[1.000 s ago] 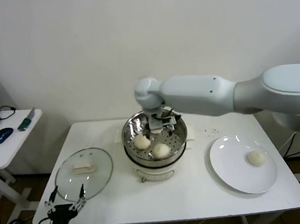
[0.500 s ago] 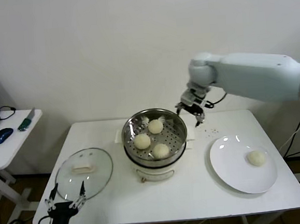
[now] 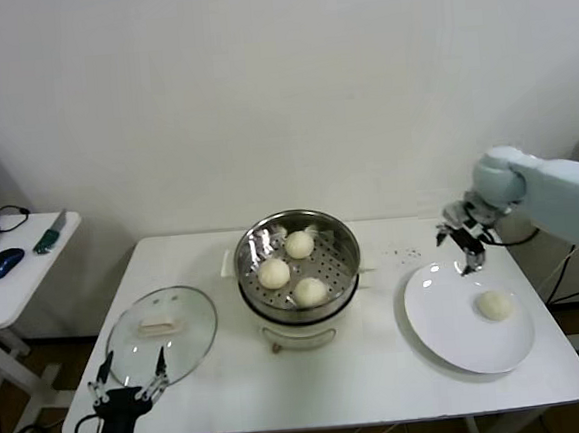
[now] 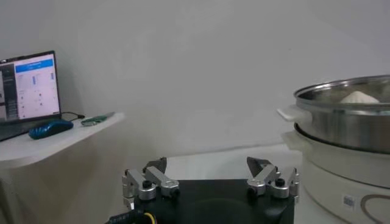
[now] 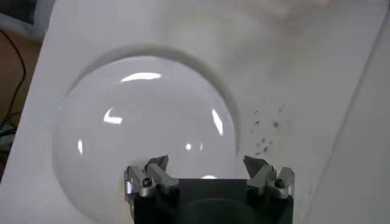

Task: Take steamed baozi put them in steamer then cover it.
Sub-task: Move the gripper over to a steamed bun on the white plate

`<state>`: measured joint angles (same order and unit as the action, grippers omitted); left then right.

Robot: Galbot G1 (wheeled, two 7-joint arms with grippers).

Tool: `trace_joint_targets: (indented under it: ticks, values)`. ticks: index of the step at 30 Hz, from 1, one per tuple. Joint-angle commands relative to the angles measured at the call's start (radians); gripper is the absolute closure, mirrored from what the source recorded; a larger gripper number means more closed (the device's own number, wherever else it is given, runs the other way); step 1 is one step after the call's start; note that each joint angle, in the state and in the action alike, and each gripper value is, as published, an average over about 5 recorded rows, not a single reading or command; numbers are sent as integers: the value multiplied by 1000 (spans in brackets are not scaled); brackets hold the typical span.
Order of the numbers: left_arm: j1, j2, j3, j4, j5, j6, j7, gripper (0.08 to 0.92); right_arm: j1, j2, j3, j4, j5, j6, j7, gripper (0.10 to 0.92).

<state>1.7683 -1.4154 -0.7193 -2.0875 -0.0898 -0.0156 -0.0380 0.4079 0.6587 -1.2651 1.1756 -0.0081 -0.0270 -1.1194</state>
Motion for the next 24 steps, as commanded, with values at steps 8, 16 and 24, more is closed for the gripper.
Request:
trace_joint_targets:
  ticks: [8,16,24]
  values:
    - [-1,-14,5,6,25,7,-2,177,-443,-57,412,-183,-216,18,-3,203]
    - [-4,-17,7,9,32,10,-3,177,-466,-25,450,-219,-232,22,-3,203]
    - [-4,-17,9,15,34,9,-3,177,-466,9,476,-266,-239,35,1,203]
